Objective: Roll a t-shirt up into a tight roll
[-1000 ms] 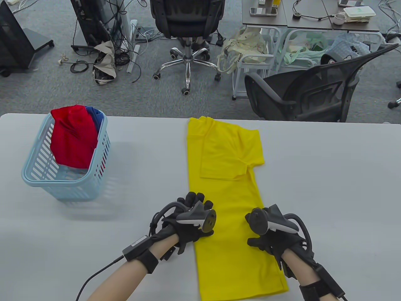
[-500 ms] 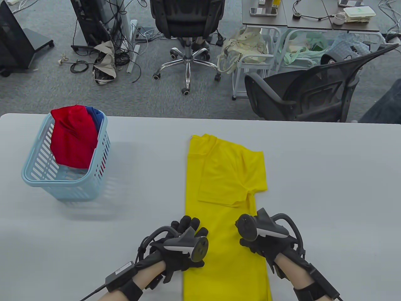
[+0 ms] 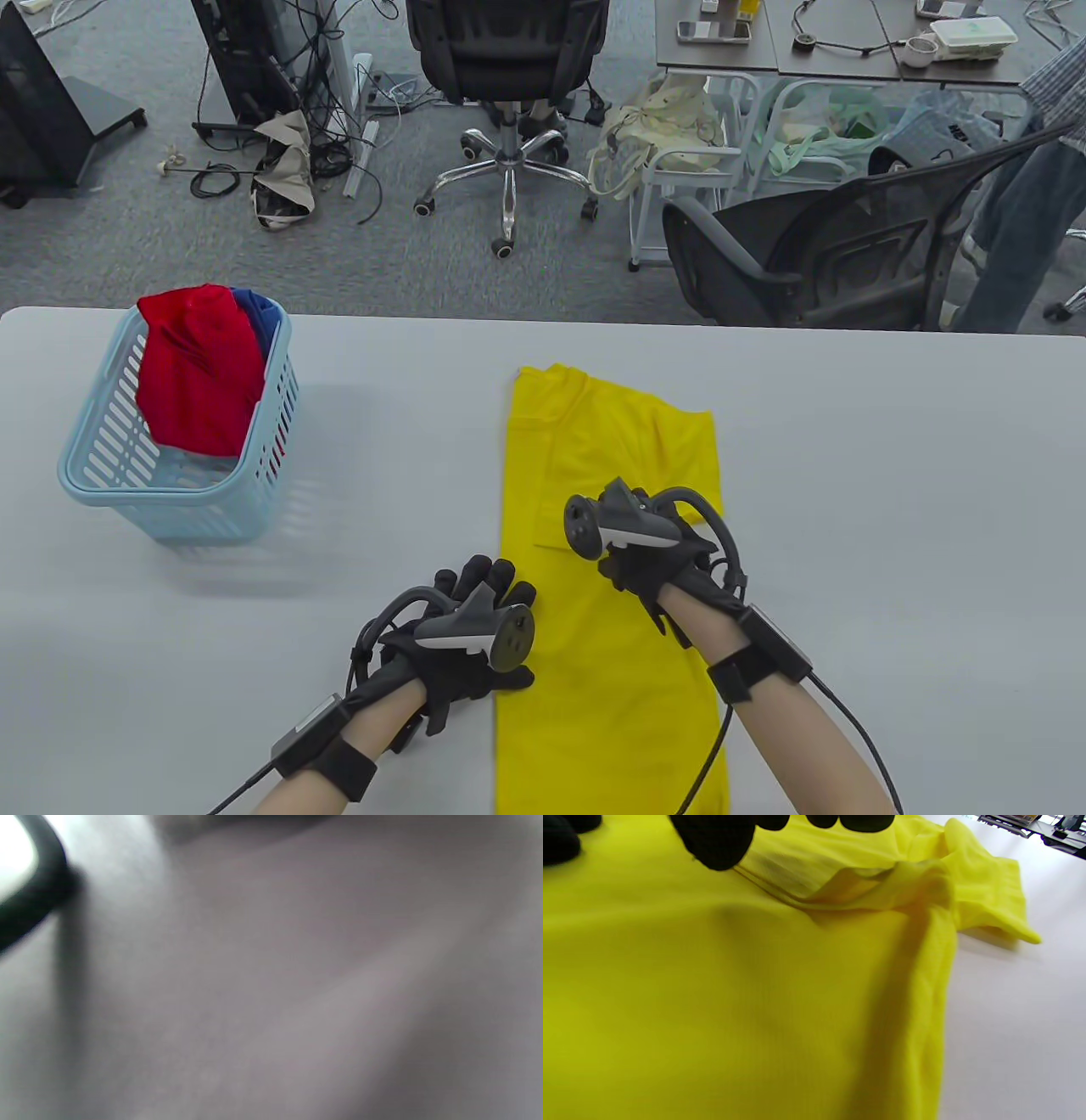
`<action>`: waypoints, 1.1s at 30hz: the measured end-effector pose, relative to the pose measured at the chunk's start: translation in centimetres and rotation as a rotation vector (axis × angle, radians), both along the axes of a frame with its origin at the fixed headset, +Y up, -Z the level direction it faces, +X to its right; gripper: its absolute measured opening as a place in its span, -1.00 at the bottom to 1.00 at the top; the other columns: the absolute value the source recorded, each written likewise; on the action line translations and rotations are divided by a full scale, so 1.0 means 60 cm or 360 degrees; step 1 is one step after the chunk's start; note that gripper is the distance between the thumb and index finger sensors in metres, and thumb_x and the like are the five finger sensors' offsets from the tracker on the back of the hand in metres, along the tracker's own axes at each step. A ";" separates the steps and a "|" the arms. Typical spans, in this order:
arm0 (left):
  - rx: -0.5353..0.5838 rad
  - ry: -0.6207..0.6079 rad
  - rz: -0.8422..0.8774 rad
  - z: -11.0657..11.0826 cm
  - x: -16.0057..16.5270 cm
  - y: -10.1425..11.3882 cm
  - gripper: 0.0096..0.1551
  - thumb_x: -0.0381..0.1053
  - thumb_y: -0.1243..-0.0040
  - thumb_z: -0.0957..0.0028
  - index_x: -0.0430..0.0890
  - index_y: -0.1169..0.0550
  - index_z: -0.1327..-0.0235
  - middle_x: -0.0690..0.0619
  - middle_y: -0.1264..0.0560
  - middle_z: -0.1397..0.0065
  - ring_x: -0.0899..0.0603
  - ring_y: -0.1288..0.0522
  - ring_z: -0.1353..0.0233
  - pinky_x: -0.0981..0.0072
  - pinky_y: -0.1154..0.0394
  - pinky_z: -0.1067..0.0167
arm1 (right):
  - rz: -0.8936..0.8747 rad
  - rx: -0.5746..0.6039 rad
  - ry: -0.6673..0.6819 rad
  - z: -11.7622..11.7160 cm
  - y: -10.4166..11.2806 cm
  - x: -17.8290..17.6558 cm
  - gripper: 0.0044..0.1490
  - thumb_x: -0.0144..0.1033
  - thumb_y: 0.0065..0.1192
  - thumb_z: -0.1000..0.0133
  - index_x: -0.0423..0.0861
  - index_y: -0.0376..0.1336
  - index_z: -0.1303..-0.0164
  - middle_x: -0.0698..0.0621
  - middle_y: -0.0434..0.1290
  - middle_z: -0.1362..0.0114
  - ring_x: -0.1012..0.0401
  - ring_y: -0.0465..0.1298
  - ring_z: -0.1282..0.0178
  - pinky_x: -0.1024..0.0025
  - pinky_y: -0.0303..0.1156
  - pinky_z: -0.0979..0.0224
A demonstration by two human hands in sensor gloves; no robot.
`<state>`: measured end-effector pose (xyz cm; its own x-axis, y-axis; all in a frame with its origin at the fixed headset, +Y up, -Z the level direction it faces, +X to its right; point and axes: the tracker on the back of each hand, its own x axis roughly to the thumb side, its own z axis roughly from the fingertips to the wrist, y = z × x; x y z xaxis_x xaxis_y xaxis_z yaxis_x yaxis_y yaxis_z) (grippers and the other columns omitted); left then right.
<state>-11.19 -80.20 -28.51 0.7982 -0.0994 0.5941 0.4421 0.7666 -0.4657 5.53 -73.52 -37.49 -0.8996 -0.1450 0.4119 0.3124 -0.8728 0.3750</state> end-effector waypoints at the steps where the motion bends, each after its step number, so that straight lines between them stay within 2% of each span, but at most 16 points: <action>1: -0.0004 0.0003 0.0006 0.000 -0.001 0.000 0.13 0.53 0.76 0.11 -0.10 0.60 -0.46 -0.31 0.61 -0.60 -0.50 0.47 -0.62 -0.49 0.26 -0.49 | -0.0021 -0.0014 0.0006 -0.007 0.001 -0.016 -0.19 -0.01 0.14 -0.31 0.07 -0.04 -0.74 -0.12 -0.03 -0.79 -0.11 0.14 -0.70 -0.15 0.05 -0.62; 7: -0.0009 0.0014 0.0008 0.001 -0.001 0.001 0.13 0.53 0.76 0.11 -0.10 0.61 -0.46 -0.31 0.62 -0.60 -0.50 0.47 -0.62 -0.49 0.26 -0.48 | 0.0142 -0.0010 0.0010 -0.037 -0.023 -0.068 -0.21 0.08 0.12 -0.30 0.00 0.02 -0.68 -0.10 0.10 -0.71 -0.04 0.28 -0.57 -0.10 0.15 -0.57; 12: -0.0005 0.0018 0.0004 0.003 -0.001 0.003 0.12 0.52 0.78 0.11 -0.10 0.61 -0.46 -0.31 0.62 -0.60 -0.50 0.47 -0.62 -0.49 0.26 -0.48 | 0.0189 0.0218 0.0020 -0.041 -0.035 -0.079 -0.50 -0.15 0.12 -0.36 0.09 0.12 -0.50 0.00 0.21 -0.62 0.05 0.36 -0.50 -0.07 0.19 -0.56; 15: -0.0007 0.0016 0.0003 0.003 -0.001 0.003 0.12 0.52 0.78 0.11 -0.10 0.61 -0.45 -0.31 0.62 -0.59 -0.50 0.47 -0.62 -0.50 0.26 -0.48 | 0.0262 0.0294 0.0010 -0.050 -0.029 -0.066 -0.57 -0.17 0.12 -0.35 0.12 0.18 -0.43 0.05 0.28 -0.56 0.09 0.42 -0.44 -0.03 0.25 -0.53; 17: -0.0008 0.0017 0.0004 0.003 -0.001 0.003 0.12 0.52 0.78 0.11 -0.10 0.61 -0.45 -0.31 0.62 -0.59 -0.49 0.47 -0.62 -0.50 0.26 -0.48 | 0.0212 0.0341 -0.0118 -0.071 -0.007 -0.029 -0.55 -0.17 0.09 -0.36 0.09 0.16 -0.45 0.02 0.27 -0.57 0.08 0.42 -0.43 -0.03 0.26 -0.52; 19: -0.0010 0.0017 0.0005 0.003 -0.002 0.002 0.12 0.52 0.78 0.11 -0.10 0.61 -0.45 -0.31 0.62 -0.59 -0.49 0.47 -0.62 -0.50 0.27 -0.48 | 0.0113 0.0374 -0.0362 -0.103 0.020 0.033 -0.53 -0.17 0.07 -0.37 0.06 0.14 -0.48 0.00 0.25 -0.58 0.07 0.42 -0.43 -0.03 0.26 -0.52; 21: -0.0017 0.0017 0.0005 0.003 -0.002 0.002 0.12 0.52 0.78 0.11 -0.10 0.62 -0.45 -0.31 0.63 -0.59 -0.49 0.48 -0.62 -0.50 0.27 -0.48 | 0.0025 0.0434 -0.0741 -0.141 0.045 0.126 -0.53 -0.17 0.04 -0.39 0.05 0.10 -0.51 -0.02 0.22 -0.60 0.06 0.39 -0.45 -0.04 0.24 -0.53; 23: -0.0018 0.0017 0.0005 0.003 -0.002 0.002 0.12 0.52 0.78 0.11 -0.10 0.62 -0.45 -0.31 0.63 -0.59 -0.50 0.48 -0.62 -0.50 0.27 -0.47 | 0.0019 0.0502 -0.1093 -0.159 0.050 0.208 -0.51 -0.17 -0.06 -0.43 0.04 0.04 -0.56 -0.04 0.14 -0.65 0.03 0.33 -0.51 -0.06 0.19 -0.56; 24: -0.0020 0.0018 0.0004 0.003 -0.002 0.002 0.12 0.52 0.78 0.11 -0.10 0.62 -0.44 -0.31 0.63 -0.58 -0.50 0.48 -0.61 -0.50 0.27 -0.47 | -0.0042 0.0425 -0.1279 -0.161 0.043 0.252 -0.48 -0.18 -0.10 -0.44 0.02 0.00 -0.60 -0.08 0.08 -0.70 -0.01 0.29 -0.57 -0.08 0.15 -0.58; 26: -0.0025 0.0020 0.0006 0.003 -0.002 0.002 0.12 0.52 0.78 0.10 -0.10 0.62 -0.44 -0.31 0.63 -0.58 -0.49 0.48 -0.61 -0.50 0.27 -0.47 | -0.0172 0.0268 -0.1463 -0.151 0.031 0.301 -0.34 -0.15 -0.12 -0.44 -0.06 -0.10 -0.72 -0.17 -0.04 -0.77 -0.09 0.23 -0.64 -0.13 0.13 -0.58; 29: -0.0039 0.0021 0.0009 0.003 -0.003 0.001 0.12 0.52 0.77 0.10 -0.10 0.62 -0.44 -0.31 0.64 -0.58 -0.49 0.49 -0.61 -0.49 0.29 -0.47 | -0.0216 0.0253 -0.1372 -0.134 0.019 0.307 -0.27 -0.08 -0.19 -0.43 -0.08 -0.14 -0.78 -0.22 -0.11 -0.81 -0.16 0.16 -0.69 -0.15 0.12 -0.58; 33: -0.0050 0.0040 0.0023 0.000 -0.008 0.003 0.12 0.52 0.74 0.09 -0.08 0.61 -0.44 -0.29 0.63 -0.58 -0.49 0.50 -0.60 -0.46 0.30 -0.48 | -0.0437 0.0119 -0.1231 -0.124 0.013 0.270 -0.17 0.10 -0.18 -0.38 -0.11 -0.06 -0.78 -0.22 0.00 -0.79 -0.18 0.22 -0.67 -0.14 0.18 -0.54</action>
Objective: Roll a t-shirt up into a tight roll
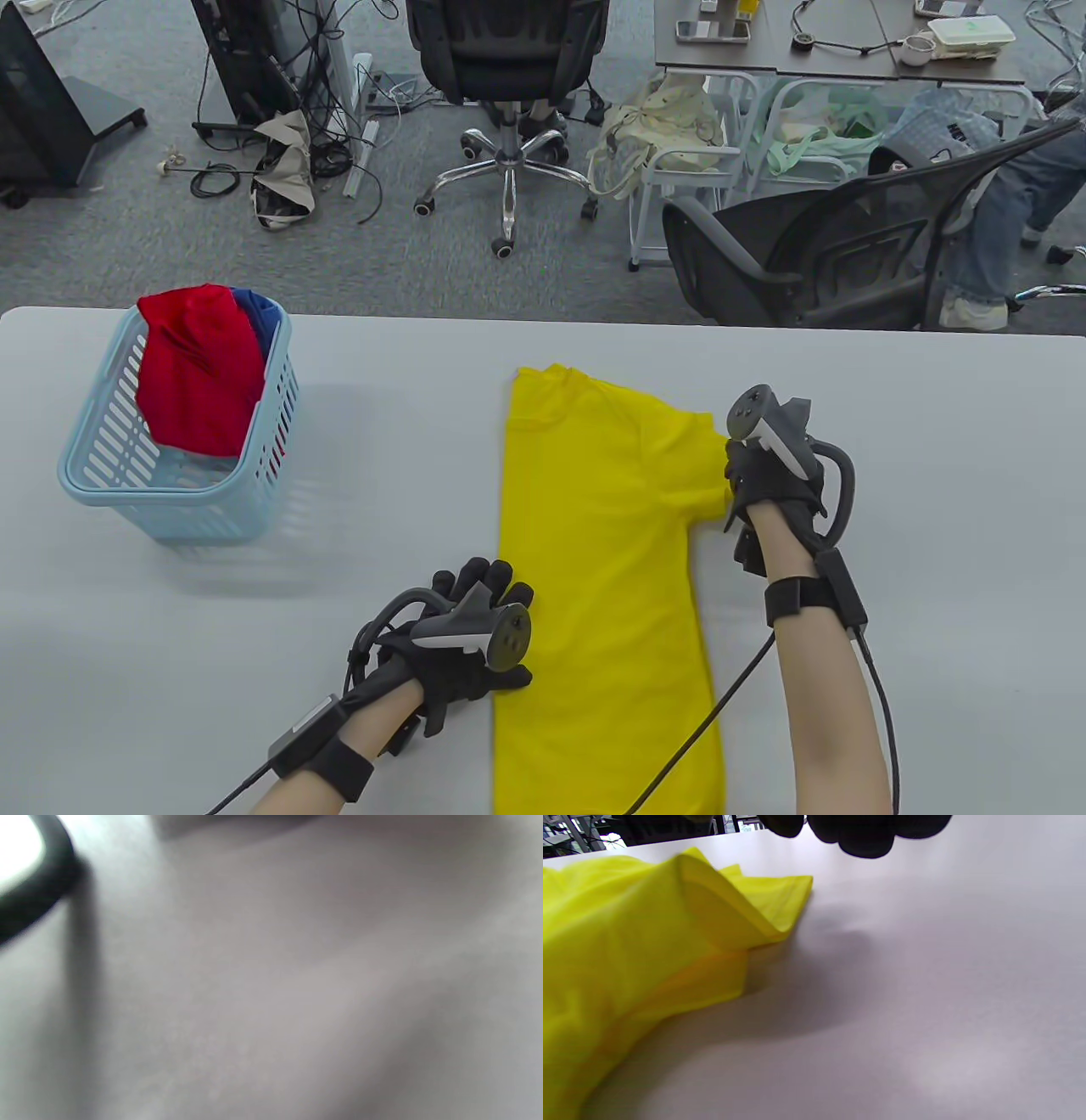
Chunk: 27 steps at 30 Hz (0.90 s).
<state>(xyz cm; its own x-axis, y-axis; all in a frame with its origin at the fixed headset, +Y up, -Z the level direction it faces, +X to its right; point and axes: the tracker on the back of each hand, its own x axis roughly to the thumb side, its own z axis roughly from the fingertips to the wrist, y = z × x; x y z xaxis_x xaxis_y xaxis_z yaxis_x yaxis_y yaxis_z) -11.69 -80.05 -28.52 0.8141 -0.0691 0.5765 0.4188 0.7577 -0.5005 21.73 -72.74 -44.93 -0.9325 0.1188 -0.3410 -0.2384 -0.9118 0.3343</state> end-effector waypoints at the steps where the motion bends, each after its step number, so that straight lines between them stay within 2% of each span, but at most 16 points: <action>1: 0.0003 0.0006 -0.0003 -0.001 -0.004 0.000 0.12 0.52 0.74 0.10 -0.08 0.61 -0.44 -0.29 0.63 -0.58 -0.49 0.50 -0.60 -0.47 0.29 -0.48 | -0.0051 -0.0059 0.0049 0.001 -0.006 -0.016 -0.11 0.15 -0.15 -0.36 -0.14 -0.06 -0.79 -0.25 0.00 -0.79 -0.20 0.22 -0.67 -0.15 0.18 -0.53; 3: 0.0002 0.0016 -0.0003 -0.003 -0.010 0.001 0.12 0.53 0.73 0.10 -0.06 0.61 -0.44 -0.28 0.63 -0.58 -0.48 0.50 -0.60 -0.47 0.29 -0.48 | 0.0031 -0.0188 0.0117 0.002 -0.019 -0.038 -0.01 0.20 -0.09 -0.33 -0.16 -0.12 -0.82 -0.28 -0.06 -0.81 -0.24 0.16 -0.69 -0.19 0.15 -0.54; 6: -0.0003 0.0036 0.0003 -0.005 -0.024 0.003 0.12 0.54 0.68 0.10 -0.04 0.59 -0.46 -0.26 0.61 -0.59 -0.48 0.50 -0.60 -0.47 0.28 -0.48 | 0.0372 -0.0287 0.0132 -0.005 -0.050 -0.055 0.11 0.19 0.00 -0.29 -0.19 -0.25 -0.83 -0.28 -0.18 -0.82 -0.25 0.10 -0.70 -0.19 0.11 -0.56; 7: -0.0013 0.0050 0.0013 -0.005 -0.030 0.003 0.12 0.54 0.67 0.09 -0.04 0.58 -0.46 -0.26 0.61 -0.59 -0.48 0.49 -0.60 -0.46 0.28 -0.48 | 0.0430 -0.0273 0.0086 -0.009 -0.053 -0.051 0.12 0.21 -0.09 -0.26 -0.19 -0.28 -0.83 -0.28 -0.22 -0.81 -0.24 0.08 -0.70 -0.18 0.09 -0.57; 10: -0.0020 0.0064 0.0023 -0.005 -0.035 0.003 0.12 0.54 0.66 0.08 -0.04 0.58 -0.46 -0.26 0.61 -0.59 -0.48 0.49 -0.60 -0.47 0.29 -0.47 | 0.0192 -0.0219 -0.0035 -0.016 -0.052 -0.046 0.11 0.11 0.07 -0.28 -0.22 -0.26 -0.82 -0.30 -0.22 -0.79 -0.25 0.04 -0.69 -0.19 0.04 -0.58; 14: -0.0021 0.0055 0.0004 -0.005 -0.033 0.003 0.12 0.54 0.68 0.09 -0.05 0.60 -0.45 -0.27 0.62 -0.58 -0.48 0.49 -0.60 -0.47 0.29 -0.47 | 0.0219 -0.0168 -0.0001 -0.023 -0.042 -0.062 -0.04 -0.01 0.20 -0.28 -0.18 -0.08 -0.75 -0.26 -0.04 -0.73 -0.15 0.20 -0.59 -0.16 0.12 -0.55; 20: -0.0015 0.0056 0.0004 -0.005 -0.032 0.003 0.12 0.54 0.68 0.09 -0.06 0.60 -0.45 -0.27 0.62 -0.58 -0.49 0.48 -0.60 -0.47 0.29 -0.47 | 0.0223 0.0000 -0.0043 -0.022 -0.040 -0.085 -0.40 -0.17 0.31 -0.26 -0.05 0.21 -0.48 -0.07 0.40 -0.39 0.15 0.57 -0.15 0.06 0.43 -0.34; 24: -0.0016 0.0054 0.0003 -0.005 -0.031 0.003 0.12 0.53 0.68 0.09 -0.06 0.60 -0.45 -0.28 0.62 -0.58 -0.49 0.48 -0.60 -0.47 0.28 -0.47 | 0.0187 -0.0041 -0.0047 -0.024 -0.027 -0.079 -0.44 -0.16 0.28 -0.27 -0.06 0.23 -0.44 -0.05 0.44 -0.36 0.20 0.60 -0.10 0.11 0.47 -0.30; 27: -0.0017 0.0054 0.0002 -0.005 -0.031 0.003 0.12 0.53 0.68 0.09 -0.06 0.60 -0.45 -0.28 0.62 -0.58 -0.49 0.48 -0.60 -0.47 0.28 -0.47 | -0.0181 0.0066 -0.0031 -0.016 0.017 -0.079 -0.44 -0.15 0.27 -0.29 -0.08 0.22 -0.45 -0.06 0.42 -0.37 0.21 0.59 -0.12 0.11 0.47 -0.30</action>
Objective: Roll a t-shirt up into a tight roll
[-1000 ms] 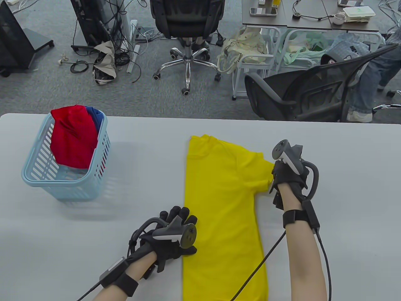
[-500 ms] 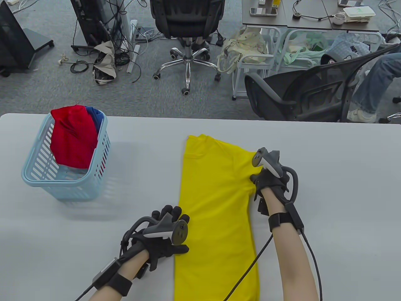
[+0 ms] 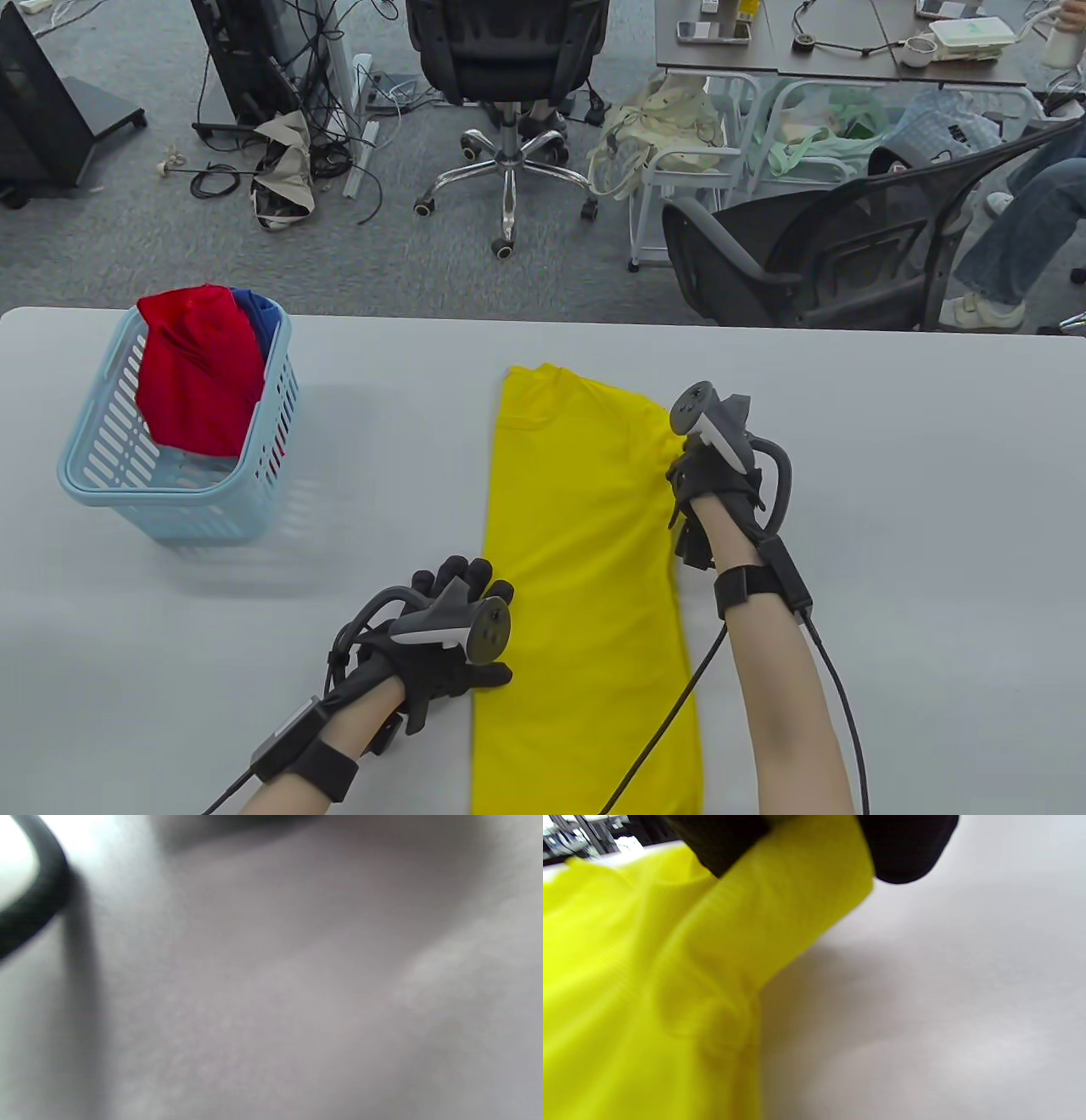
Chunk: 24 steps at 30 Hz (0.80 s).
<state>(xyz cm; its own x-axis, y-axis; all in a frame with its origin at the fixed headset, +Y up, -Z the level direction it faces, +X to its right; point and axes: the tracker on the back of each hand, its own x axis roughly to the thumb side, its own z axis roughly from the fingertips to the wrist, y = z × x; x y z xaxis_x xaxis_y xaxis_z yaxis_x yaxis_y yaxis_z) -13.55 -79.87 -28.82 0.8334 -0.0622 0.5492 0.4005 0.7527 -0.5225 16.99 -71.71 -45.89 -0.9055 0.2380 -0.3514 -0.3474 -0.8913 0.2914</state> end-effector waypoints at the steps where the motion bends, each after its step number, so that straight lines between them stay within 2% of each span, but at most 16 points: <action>1: -0.0001 -0.0001 -0.0001 0.000 0.000 0.000 0.12 0.53 0.68 0.09 -0.06 0.60 -0.45 -0.28 0.62 -0.58 -0.49 0.48 -0.60 -0.46 0.29 -0.47 | -0.0151 0.0020 0.0041 0.005 0.014 -0.005 -0.43 -0.14 0.28 -0.28 -0.07 0.22 -0.45 -0.05 0.43 -0.37 0.21 0.60 -0.12 0.11 0.48 -0.30; 3: -0.0007 -0.0001 0.0000 0.000 0.000 0.000 0.12 0.53 0.68 0.09 -0.06 0.60 -0.44 -0.28 0.62 -0.58 -0.49 0.49 -0.60 -0.46 0.29 -0.47 | -0.0601 -0.0005 0.0295 0.016 0.039 -0.024 -0.34 -0.03 0.28 -0.27 -0.08 0.20 -0.50 -0.07 0.40 -0.42 0.16 0.58 -0.19 0.06 0.44 -0.34; 4: -0.0008 -0.0001 0.0000 0.000 0.000 0.000 0.12 0.53 0.68 0.09 -0.06 0.60 -0.44 -0.28 0.62 -0.58 -0.49 0.49 -0.60 -0.46 0.29 -0.47 | -0.0819 -0.0045 0.0439 0.025 0.054 -0.037 -0.21 0.09 0.19 -0.28 -0.13 0.13 -0.60 -0.14 0.33 -0.51 0.08 0.53 -0.29 0.00 0.39 -0.39; 5: -0.0006 -0.0002 -0.0001 0.000 0.000 0.000 0.12 0.53 0.68 0.09 -0.06 0.60 -0.44 -0.28 0.62 -0.58 -0.49 0.48 -0.60 -0.46 0.29 -0.47 | -0.0925 -0.0043 0.0538 0.035 0.069 -0.047 -0.16 0.12 0.12 -0.32 -0.15 0.07 -0.66 -0.18 0.26 -0.58 0.04 0.50 -0.35 -0.02 0.35 -0.42; 7: -0.0005 -0.0001 -0.0001 0.000 0.000 0.000 0.12 0.53 0.68 0.09 -0.06 0.60 -0.44 -0.28 0.62 -0.58 -0.49 0.48 -0.60 -0.46 0.29 -0.47 | -0.0786 0.0026 0.0591 0.047 0.090 -0.059 -0.20 0.06 0.06 -0.35 -0.13 0.04 -0.70 -0.18 0.21 -0.64 0.01 0.47 -0.40 -0.05 0.33 -0.45; 9: -0.0005 0.0000 -0.0001 0.000 0.000 0.000 0.12 0.53 0.68 0.09 -0.06 0.60 -0.45 -0.28 0.62 -0.58 -0.49 0.48 -0.60 -0.46 0.29 -0.47 | -0.0402 0.0097 0.0622 0.056 0.099 -0.070 -0.24 0.01 0.02 -0.37 -0.09 0.04 -0.71 -0.18 0.19 -0.69 -0.05 0.44 -0.48 -0.08 0.30 -0.48; 10: -0.0005 0.0001 0.0000 0.000 0.000 0.000 0.12 0.53 0.68 0.09 -0.06 0.60 -0.45 -0.28 0.62 -0.58 -0.49 0.48 -0.60 -0.46 0.29 -0.47 | -0.0311 0.0098 0.0636 0.059 0.096 -0.074 -0.26 -0.01 0.02 -0.37 -0.08 0.06 -0.71 -0.17 0.19 -0.71 -0.08 0.42 -0.53 -0.11 0.29 -0.48; 13: -0.0005 0.0001 0.0000 0.000 0.000 0.000 0.12 0.53 0.68 0.09 -0.06 0.59 -0.45 -0.28 0.62 -0.58 -0.48 0.48 -0.60 -0.46 0.29 -0.47 | -0.0082 -0.0016 0.0735 0.067 0.061 -0.092 -0.30 -0.09 -0.02 -0.36 -0.09 0.11 -0.70 -0.19 0.19 -0.73 -0.19 0.30 -0.66 -0.17 0.23 -0.52; 15: -0.0006 0.0001 0.0000 0.000 0.000 0.000 0.12 0.53 0.68 0.09 -0.06 0.60 -0.45 -0.27 0.62 -0.58 -0.48 0.48 -0.60 -0.46 0.29 -0.47 | 0.0032 -0.0167 0.0787 0.067 0.030 -0.104 -0.29 -0.11 -0.06 -0.37 -0.14 0.10 -0.72 -0.23 0.15 -0.75 -0.23 0.22 -0.71 -0.20 0.18 -0.53; 19: -0.0005 0.0002 -0.0002 0.000 0.000 0.000 0.12 0.53 0.68 0.09 -0.06 0.60 -0.44 -0.28 0.62 -0.58 -0.48 0.48 -0.60 -0.46 0.29 -0.47 | 0.0417 -0.0218 0.0633 0.047 -0.009 -0.109 -0.28 -0.14 -0.11 -0.38 -0.17 0.06 -0.74 -0.26 0.03 -0.79 -0.29 0.07 -0.75 -0.26 0.09 -0.56; 22: -0.0008 0.0001 -0.0003 0.000 0.000 0.000 0.12 0.53 0.69 0.09 -0.06 0.60 -0.44 -0.28 0.62 -0.58 -0.48 0.48 -0.60 -0.46 0.29 -0.47 | 0.0466 -0.0329 0.0556 0.026 -0.030 -0.113 -0.26 -0.15 -0.15 -0.38 -0.19 0.00 -0.76 -0.30 -0.09 -0.80 -0.34 -0.10 -0.75 -0.31 -0.01 -0.56; 24: -0.0012 0.0000 -0.0004 -0.001 0.001 0.001 0.12 0.53 0.69 0.09 -0.06 0.60 -0.44 -0.28 0.62 -0.57 -0.49 0.49 -0.60 -0.47 0.29 -0.47 | 0.0406 -0.0368 0.0609 0.020 -0.037 -0.127 -0.20 -0.13 -0.21 -0.39 -0.23 -0.13 -0.79 -0.33 -0.26 -0.79 -0.36 -0.27 -0.73 -0.34 -0.14 -0.56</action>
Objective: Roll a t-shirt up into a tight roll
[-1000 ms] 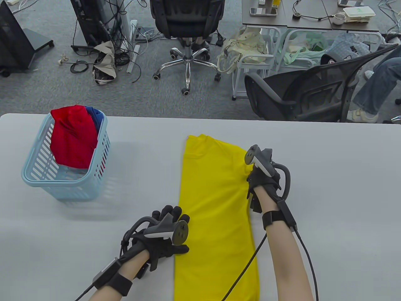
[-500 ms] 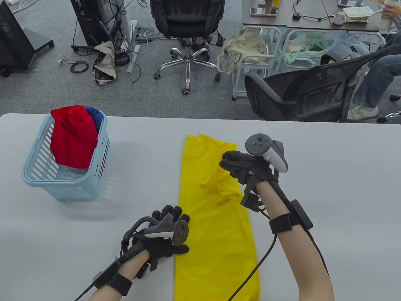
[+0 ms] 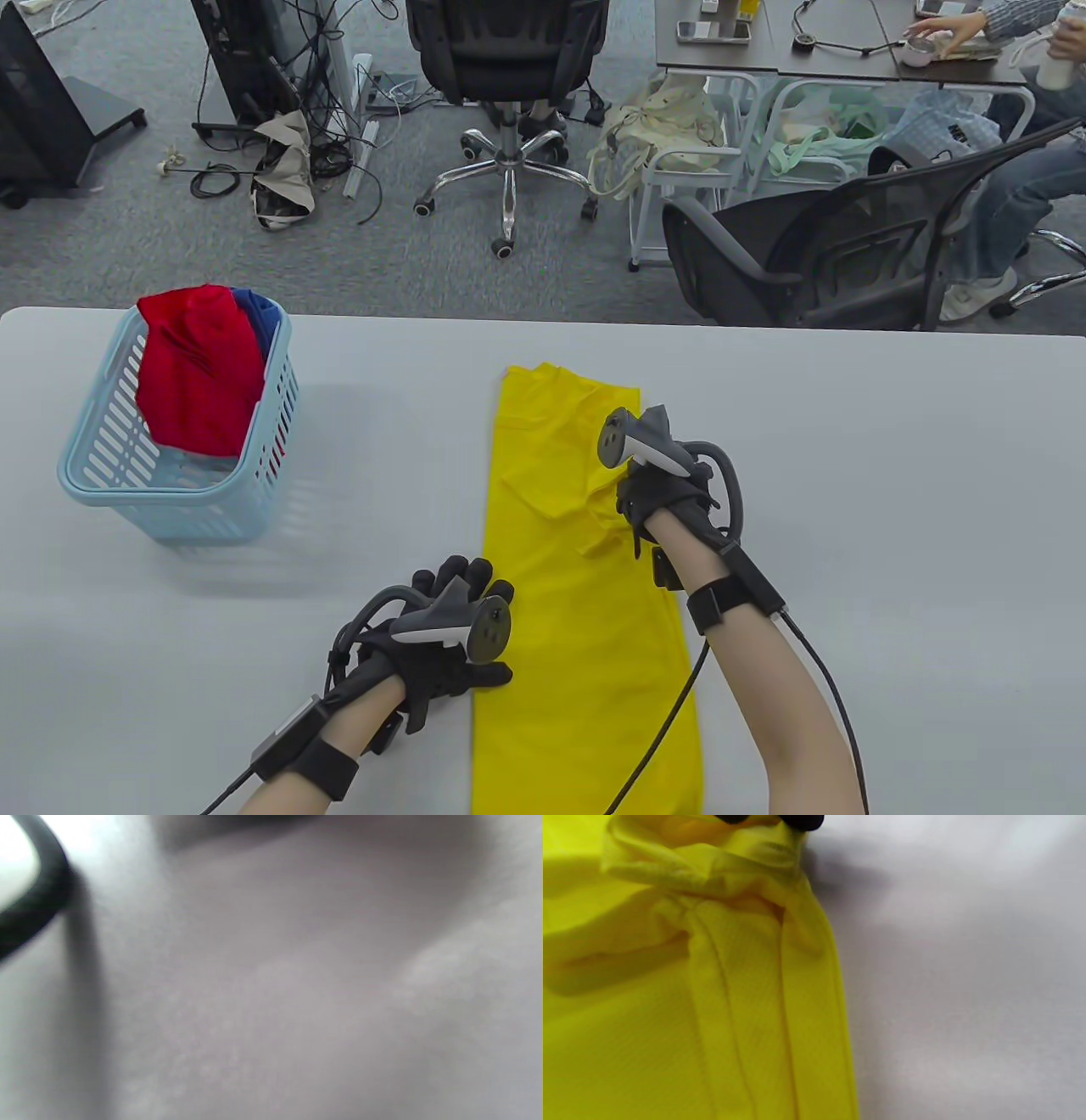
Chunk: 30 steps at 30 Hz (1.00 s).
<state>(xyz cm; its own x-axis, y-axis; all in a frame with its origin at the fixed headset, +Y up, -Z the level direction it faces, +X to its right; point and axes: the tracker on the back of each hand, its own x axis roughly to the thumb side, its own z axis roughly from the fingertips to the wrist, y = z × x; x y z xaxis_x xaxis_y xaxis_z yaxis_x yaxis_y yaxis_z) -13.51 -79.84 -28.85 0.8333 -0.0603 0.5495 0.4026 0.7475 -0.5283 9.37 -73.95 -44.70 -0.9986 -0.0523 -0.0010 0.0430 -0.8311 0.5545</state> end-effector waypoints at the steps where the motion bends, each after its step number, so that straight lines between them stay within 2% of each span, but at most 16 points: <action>1: -0.0002 0.0000 -0.0001 0.000 0.000 0.000 0.12 0.53 0.69 0.09 -0.06 0.60 -0.44 -0.28 0.63 -0.57 -0.49 0.49 -0.60 -0.47 0.29 -0.47 | -0.0036 -0.0022 0.0056 -0.001 -0.001 -0.012 -0.18 -0.13 -0.25 -0.40 -0.19 -0.22 -0.81 -0.32 -0.36 -0.78 -0.36 -0.35 -0.71 -0.35 -0.20 -0.56; 3: -0.0003 -0.0001 0.0000 0.000 0.000 0.000 0.12 0.53 0.69 0.09 -0.06 0.60 -0.43 -0.28 0.63 -0.57 -0.48 0.49 -0.60 -0.47 0.29 -0.47 | -0.0108 -0.0033 0.0169 0.001 0.003 -0.033 -0.19 -0.13 -0.28 -0.40 -0.04 -0.35 -0.80 -0.28 -0.49 -0.75 -0.35 -0.47 -0.68 -0.36 -0.30 -0.55; 5: -0.0002 -0.0001 0.0000 0.000 0.000 0.000 0.12 0.53 0.69 0.09 -0.06 0.61 -0.43 -0.28 0.63 -0.57 -0.49 0.49 -0.60 -0.47 0.29 -0.47 | -0.0301 -0.0169 0.0376 0.003 0.005 -0.049 -0.23 -0.15 -0.25 -0.40 0.05 -0.29 -0.80 -0.24 -0.46 -0.77 -0.32 -0.45 -0.70 -0.34 -0.29 -0.56; 6: -0.0001 -0.0002 -0.0001 0.000 0.000 0.000 0.12 0.53 0.69 0.09 -0.06 0.61 -0.44 -0.28 0.63 -0.57 -0.49 0.49 -0.60 -0.47 0.29 -0.47 | -0.0551 -0.0321 0.0465 0.004 0.006 -0.054 -0.25 -0.17 -0.24 -0.40 0.04 -0.25 -0.80 -0.22 -0.41 -0.79 -0.32 -0.42 -0.71 -0.33 -0.28 -0.56; 7: -0.0001 -0.0001 -0.0001 0.000 0.000 0.000 0.12 0.53 0.69 0.09 -0.06 0.60 -0.44 -0.28 0.62 -0.57 -0.49 0.49 -0.60 -0.47 0.29 -0.47 | -0.0733 -0.0352 0.0450 0.005 0.008 -0.053 -0.25 -0.20 -0.23 -0.40 0.03 -0.24 -0.80 -0.22 -0.40 -0.79 -0.31 -0.41 -0.71 -0.33 -0.28 -0.56; 8: 0.0000 -0.0001 0.0000 0.000 0.000 0.000 0.12 0.53 0.69 0.09 -0.06 0.60 -0.44 -0.28 0.62 -0.58 -0.48 0.48 -0.60 -0.47 0.29 -0.47 | -0.0912 -0.0277 0.0365 0.005 0.014 -0.046 -0.25 -0.23 -0.21 -0.40 0.01 -0.24 -0.80 -0.23 -0.40 -0.79 -0.31 -0.42 -0.71 -0.33 -0.30 -0.56; 9: 0.0000 0.0000 0.0000 0.000 0.000 0.000 0.12 0.53 0.69 0.09 -0.06 0.60 -0.44 -0.28 0.62 -0.58 -0.49 0.48 -0.60 -0.47 0.29 -0.47 | -0.0950 -0.0196 0.0304 0.003 0.020 -0.037 -0.25 -0.24 -0.21 -0.41 0.00 -0.24 -0.81 -0.21 -0.41 -0.79 -0.29 -0.43 -0.73 -0.33 -0.32 -0.56; 10: 0.0000 0.0000 0.0000 0.000 0.000 0.000 0.12 0.53 0.69 0.09 -0.06 0.60 -0.44 -0.28 0.62 -0.58 -0.49 0.48 -0.60 -0.47 0.29 -0.47 | -0.0909 -0.0118 0.0249 0.001 0.027 -0.025 -0.25 -0.24 -0.22 -0.42 -0.02 -0.26 -0.81 -0.21 -0.42 -0.80 -0.28 -0.44 -0.74 -0.32 -0.33 -0.58; 12: 0.0000 0.0000 0.0000 0.000 0.000 0.000 0.12 0.53 0.69 0.09 -0.06 0.60 -0.44 -0.28 0.62 -0.58 -0.48 0.49 -0.60 -0.47 0.29 -0.47 | -0.0597 0.0035 0.0170 0.003 0.039 -0.002 -0.22 -0.22 -0.23 -0.42 -0.09 -0.28 -0.81 -0.23 -0.39 -0.80 -0.28 -0.41 -0.75 -0.32 -0.30 -0.59; 14: -0.0001 0.0001 0.0001 0.000 0.000 0.001 0.12 0.53 0.69 0.09 -0.06 0.60 -0.44 -0.28 0.62 -0.58 -0.49 0.48 -0.60 -0.47 0.29 -0.47 | -0.0324 0.0074 0.0214 0.019 0.041 0.008 -0.19 -0.14 -0.22 -0.41 -0.15 -0.26 -0.81 -0.25 -0.34 -0.80 -0.29 -0.35 -0.75 -0.31 -0.23 -0.59; 18: 0.0061 0.0034 -0.0022 -0.003 0.001 0.002 0.11 0.54 0.69 0.11 -0.04 0.58 -0.46 -0.26 0.60 -0.60 -0.46 0.49 -0.61 -0.47 0.30 -0.46 | -0.0221 -0.0135 0.0453 0.069 0.012 -0.007 -0.05 0.04 -0.28 -0.38 -0.29 -0.30 -0.79 -0.34 -0.32 -0.76 -0.33 -0.32 -0.72 -0.30 -0.15 -0.58; 21: 0.0134 0.0047 -0.0055 -0.008 0.001 0.007 0.10 0.52 0.68 0.11 -0.02 0.53 -0.50 -0.25 0.54 -0.64 -0.46 0.47 -0.62 -0.46 0.28 -0.48 | -0.0207 -0.0280 0.0499 0.084 -0.025 -0.025 0.05 0.14 -0.34 -0.36 -0.33 -0.40 -0.76 -0.38 -0.42 -0.71 -0.36 -0.36 -0.68 -0.30 -0.14 -0.58; 24: 0.0217 0.0107 -0.0083 -0.014 -0.006 0.010 0.07 0.48 0.70 0.09 -0.03 0.48 -0.54 -0.24 0.49 -0.67 -0.46 0.44 -0.63 -0.44 0.25 -0.50 | -0.0119 -0.0279 0.0488 0.069 -0.044 -0.031 0.07 0.18 -0.42 -0.34 -0.28 -0.60 -0.66 -0.35 -0.61 -0.63 -0.33 -0.50 -0.64 -0.29 -0.21 -0.58; 28: 0.0346 0.0191 -0.0092 -0.026 -0.019 0.016 -0.08 0.38 0.70 -0.05 0.00 0.37 -0.61 -0.21 0.42 -0.71 -0.43 0.39 -0.66 -0.41 0.21 -0.53 | -0.0123 -0.0277 0.0381 0.029 -0.053 -0.032 0.06 0.18 -0.44 -0.35 -0.22 -0.67 -0.62 -0.29 -0.70 -0.61 -0.29 -0.60 -0.63 -0.28 -0.28 -0.60; 30: 0.0356 0.0193 -0.0084 -0.027 -0.020 0.016 -0.09 0.36 0.69 -0.06 0.00 0.34 -0.62 -0.21 0.39 -0.73 -0.42 0.36 -0.68 -0.40 0.18 -0.54 | -0.0107 -0.0258 0.0363 0.013 -0.058 -0.033 0.06 0.17 -0.43 -0.35 -0.19 -0.70 -0.61 -0.25 -0.74 -0.60 -0.26 -0.64 -0.63 -0.27 -0.34 -0.61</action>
<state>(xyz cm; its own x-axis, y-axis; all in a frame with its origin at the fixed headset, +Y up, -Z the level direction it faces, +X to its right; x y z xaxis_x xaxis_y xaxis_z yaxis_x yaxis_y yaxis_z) -14.72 -78.85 -30.47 0.8848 -0.2142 0.4138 0.3878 0.8308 -0.3991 7.41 -77.41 -43.94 -0.9734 0.0329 0.2267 0.1294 -0.7376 0.6627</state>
